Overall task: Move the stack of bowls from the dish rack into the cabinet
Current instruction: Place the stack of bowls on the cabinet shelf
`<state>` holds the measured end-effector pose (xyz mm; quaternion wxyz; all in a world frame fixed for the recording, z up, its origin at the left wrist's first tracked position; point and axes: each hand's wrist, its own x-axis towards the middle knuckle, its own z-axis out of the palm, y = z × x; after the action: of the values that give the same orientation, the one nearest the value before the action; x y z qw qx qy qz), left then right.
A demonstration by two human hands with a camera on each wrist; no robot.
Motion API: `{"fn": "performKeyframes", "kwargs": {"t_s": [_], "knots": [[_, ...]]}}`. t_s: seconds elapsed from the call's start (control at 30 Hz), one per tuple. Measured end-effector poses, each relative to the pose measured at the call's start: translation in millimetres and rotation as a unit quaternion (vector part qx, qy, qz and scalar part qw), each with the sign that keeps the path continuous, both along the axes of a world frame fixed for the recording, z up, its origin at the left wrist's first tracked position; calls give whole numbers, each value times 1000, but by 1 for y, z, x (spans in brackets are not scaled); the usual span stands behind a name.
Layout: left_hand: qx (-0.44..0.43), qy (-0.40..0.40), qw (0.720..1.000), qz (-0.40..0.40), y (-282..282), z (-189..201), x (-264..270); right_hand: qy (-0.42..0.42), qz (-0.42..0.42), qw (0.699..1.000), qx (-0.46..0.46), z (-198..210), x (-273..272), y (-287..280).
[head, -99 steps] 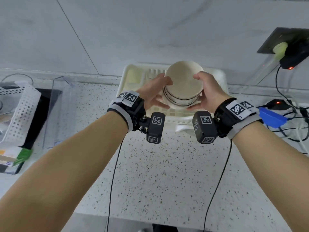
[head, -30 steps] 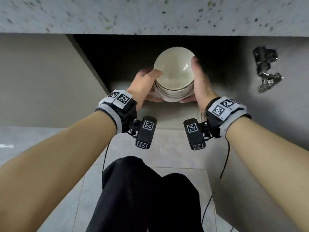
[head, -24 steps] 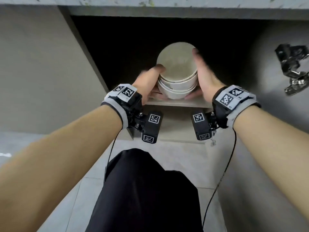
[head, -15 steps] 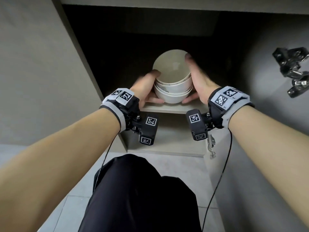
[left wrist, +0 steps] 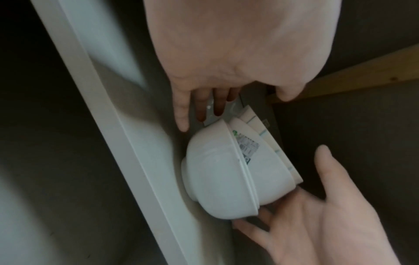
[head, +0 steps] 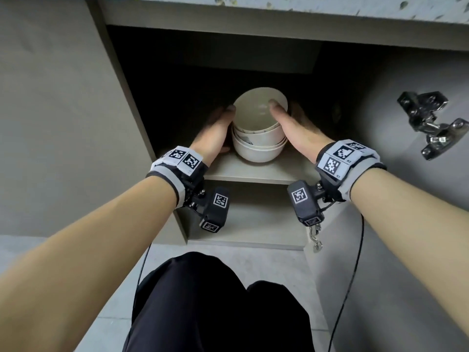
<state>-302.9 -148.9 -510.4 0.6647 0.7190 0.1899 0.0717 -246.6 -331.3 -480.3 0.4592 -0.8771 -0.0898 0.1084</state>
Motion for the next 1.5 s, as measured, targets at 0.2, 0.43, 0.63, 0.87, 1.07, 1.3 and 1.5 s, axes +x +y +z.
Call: {"fn": "performKeyframes", "kwargs": {"t_s": [0.2, 0.43, 0.63, 0.87, 1.07, 1.3, 1.5], "knots": [[167, -54, 971, -162, 2, -3, 1, -119, 72, 988, -60, -3, 4, -8], [188, -97, 969, -128, -1, -5, 9, -111, 71, 991, -35, -10, 7, -14], [212, -117, 959, -146, 2, -7, 14, -95, 52, 994, 2, -23, 5, -18], [176, -137, 963, -150, 4, -13, 19, -116, 58, 992, -8, -18, 4, -19], [183, -144, 964, -127, 2, -19, 18, -128, 47, 990, 22, -24, 2, -16], [186, -144, 962, -141, 0, -17, 15, -128, 34, 991, 28, -26, 1, -17], [185, -132, 964, -140, -1, -15, 13, -127, 24, 991, 25, -21, 2, -12]]}}
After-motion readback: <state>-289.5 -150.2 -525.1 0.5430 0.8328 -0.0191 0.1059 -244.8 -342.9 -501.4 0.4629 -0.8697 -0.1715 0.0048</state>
